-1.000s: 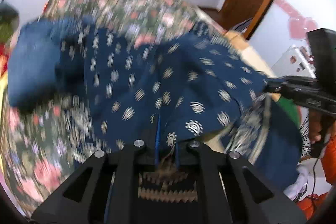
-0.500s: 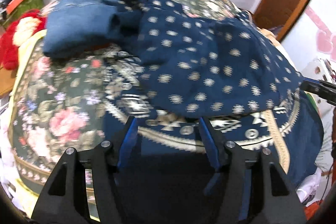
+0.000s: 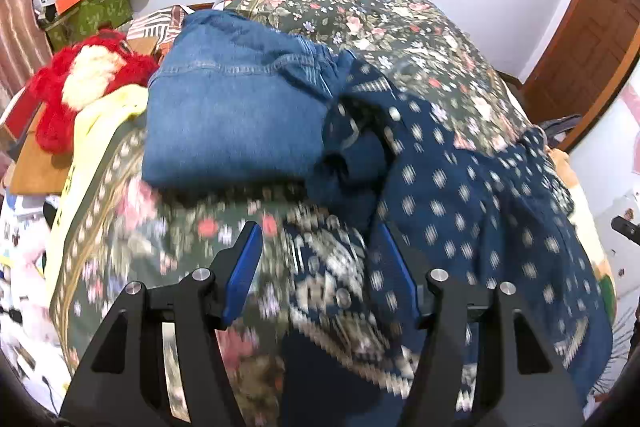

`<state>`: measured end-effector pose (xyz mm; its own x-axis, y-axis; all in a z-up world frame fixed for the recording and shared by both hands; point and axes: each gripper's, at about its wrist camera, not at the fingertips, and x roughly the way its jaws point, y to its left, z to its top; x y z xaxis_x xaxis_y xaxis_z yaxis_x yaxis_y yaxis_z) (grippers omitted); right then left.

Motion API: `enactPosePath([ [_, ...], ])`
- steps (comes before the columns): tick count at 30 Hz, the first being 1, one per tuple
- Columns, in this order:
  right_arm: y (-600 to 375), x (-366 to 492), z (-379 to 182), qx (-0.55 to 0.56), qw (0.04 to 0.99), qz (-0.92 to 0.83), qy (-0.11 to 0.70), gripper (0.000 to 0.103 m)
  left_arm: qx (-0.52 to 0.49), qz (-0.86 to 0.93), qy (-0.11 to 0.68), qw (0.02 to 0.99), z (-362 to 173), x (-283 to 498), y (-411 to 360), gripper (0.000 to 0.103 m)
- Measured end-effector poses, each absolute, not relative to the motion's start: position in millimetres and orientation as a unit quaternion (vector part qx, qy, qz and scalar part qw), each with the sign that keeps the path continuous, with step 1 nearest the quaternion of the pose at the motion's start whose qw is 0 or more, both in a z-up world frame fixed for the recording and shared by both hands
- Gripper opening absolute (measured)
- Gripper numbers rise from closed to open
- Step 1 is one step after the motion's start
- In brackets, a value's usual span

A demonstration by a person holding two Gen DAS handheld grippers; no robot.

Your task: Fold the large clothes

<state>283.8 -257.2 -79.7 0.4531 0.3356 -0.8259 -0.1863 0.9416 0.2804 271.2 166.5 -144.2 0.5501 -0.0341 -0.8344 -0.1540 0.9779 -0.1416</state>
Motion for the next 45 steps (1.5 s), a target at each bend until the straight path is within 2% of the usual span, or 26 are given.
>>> enactPosePath([
  [4,-256,309,-91,0.077,0.845,0.145,0.509,0.040,-0.099,0.025,0.481,0.871,-154,307,172,0.060],
  [9,-256,347,-114,0.081,0.832,0.138,0.532,0.041,-0.042,0.027,0.485,0.873,-171,353,169,0.060],
  [13,-251,378,-138,0.078,0.816,0.135,0.557,0.041,-0.062,0.000,0.498,0.865,-192,385,173,0.060],
  [22,-233,428,-184,0.095,0.779,0.148,0.602,0.041,-0.078,-0.035,0.474,0.876,-199,408,166,0.059],
  [24,-226,430,-184,0.085,0.788,0.150,0.591,0.044,-0.077,-0.037,0.467,0.880,-199,407,166,0.059],
  [25,-222,429,-183,0.076,0.792,0.151,0.587,0.044,-0.077,-0.038,0.464,0.882,-198,406,166,0.057],
  [26,-220,427,-182,0.073,0.794,0.149,0.584,0.039,-0.079,-0.037,0.462,0.883,-198,406,166,0.054],
  [28,-217,426,-180,0.077,0.793,0.159,0.583,0.023,-0.087,-0.038,0.455,0.886,-196,403,167,0.044],
  [30,-216,423,-175,0.080,0.793,0.157,0.583,0.015,-0.138,-0.072,0.447,0.881,-194,397,167,0.017],
  [33,-221,419,-157,0.102,0.802,0.162,0.566,0.013,-0.149,-0.066,0.454,0.876,-192,392,163,0.007],
  [36,-226,412,-129,0.108,0.817,0.167,0.541,0.012,-0.148,-0.052,0.456,0.876,-177,385,160,0.004],
  [41,-208,399,-75,0.014,0.851,0.182,0.492,0.012,-0.145,-0.044,0.422,0.894,-128,369,156,0.003],
  [45,-204,412,-44,0.010,0.869,0.185,0.459,0.012,-0.156,-0.046,0.397,0.904,-94,365,151,0.002],
])
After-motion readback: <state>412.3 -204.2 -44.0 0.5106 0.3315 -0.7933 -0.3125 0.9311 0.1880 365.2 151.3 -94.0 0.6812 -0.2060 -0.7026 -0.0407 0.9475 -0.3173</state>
